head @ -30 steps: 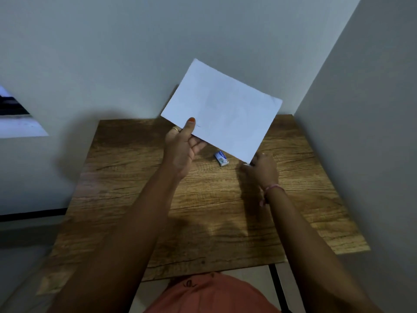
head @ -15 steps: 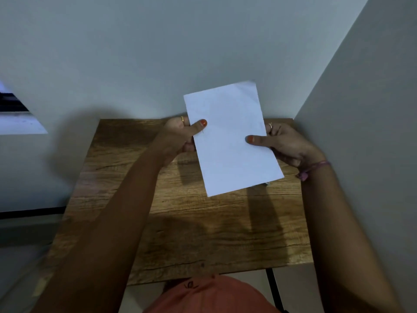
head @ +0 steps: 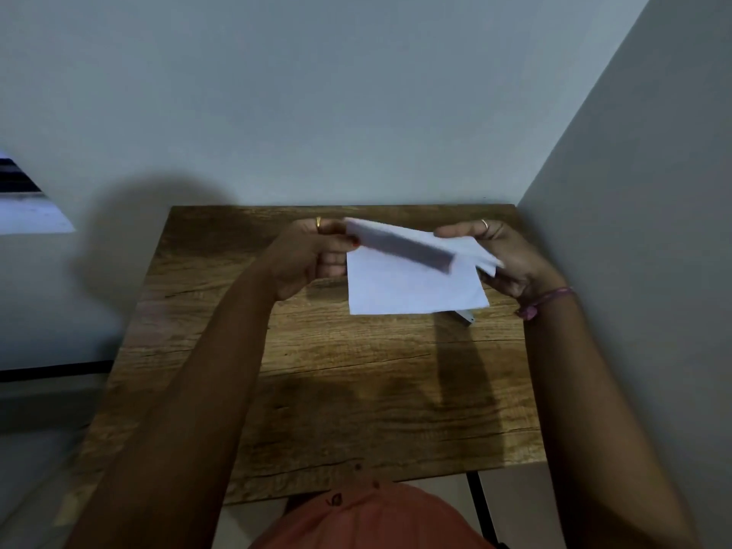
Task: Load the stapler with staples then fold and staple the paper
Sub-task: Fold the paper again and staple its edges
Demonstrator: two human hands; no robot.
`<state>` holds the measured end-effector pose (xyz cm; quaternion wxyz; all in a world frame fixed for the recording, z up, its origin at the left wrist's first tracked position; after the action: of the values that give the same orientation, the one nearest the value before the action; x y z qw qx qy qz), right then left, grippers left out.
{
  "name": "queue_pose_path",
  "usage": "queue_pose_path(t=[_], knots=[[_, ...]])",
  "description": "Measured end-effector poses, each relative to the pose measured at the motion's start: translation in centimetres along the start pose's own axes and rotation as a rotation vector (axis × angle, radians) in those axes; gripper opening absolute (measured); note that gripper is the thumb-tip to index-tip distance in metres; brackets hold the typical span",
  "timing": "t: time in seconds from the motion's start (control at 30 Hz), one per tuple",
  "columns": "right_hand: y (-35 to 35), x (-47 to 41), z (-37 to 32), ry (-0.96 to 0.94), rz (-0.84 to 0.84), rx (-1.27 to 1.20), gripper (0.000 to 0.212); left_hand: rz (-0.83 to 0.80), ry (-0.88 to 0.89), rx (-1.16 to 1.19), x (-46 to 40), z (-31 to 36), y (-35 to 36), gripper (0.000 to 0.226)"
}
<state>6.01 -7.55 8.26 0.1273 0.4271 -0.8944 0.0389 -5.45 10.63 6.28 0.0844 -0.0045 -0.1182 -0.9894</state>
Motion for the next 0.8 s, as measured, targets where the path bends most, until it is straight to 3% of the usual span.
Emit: queue_pose_path(t=[0.17, 0.47, 0.57, 0.8], knots=[[0.6, -0.2, 0.4, 0.019, -0.036, 0.033, 0.037, 0.032, -0.025, 0.057, -0.2, -0.2, -0.6, 0.039], [0.0, -0.1, 0.2, -0.007, -0.002, 0.077, 0.039, 0.012, -0.086, 0.096, -0.3, -0.1, -0.1, 0.028], [-0.1, -0.1, 0.4, -0.008, 0.003, 0.079, 0.038, 0.108, -0.042, -0.001, -0.5, 0.1, -0.1, 0.013], [-0.5, 0.2, 1.8, 0.046, -0.054, -0.141, 0.038, 0.228, -0.027, 0.036, -0.6, -0.2, -0.7, 0.027]])
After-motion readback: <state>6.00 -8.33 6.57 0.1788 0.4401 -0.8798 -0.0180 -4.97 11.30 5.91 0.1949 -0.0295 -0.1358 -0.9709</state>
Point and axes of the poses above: each hand's wrist, its own x-axis away from the middle knuckle, its own y-axis out of the palm, z = x × y, the point moved 9 cm from there along -x, towards the middle knuckle, and after that the axes turned 7 degrees about y, right-handed, at the moved point
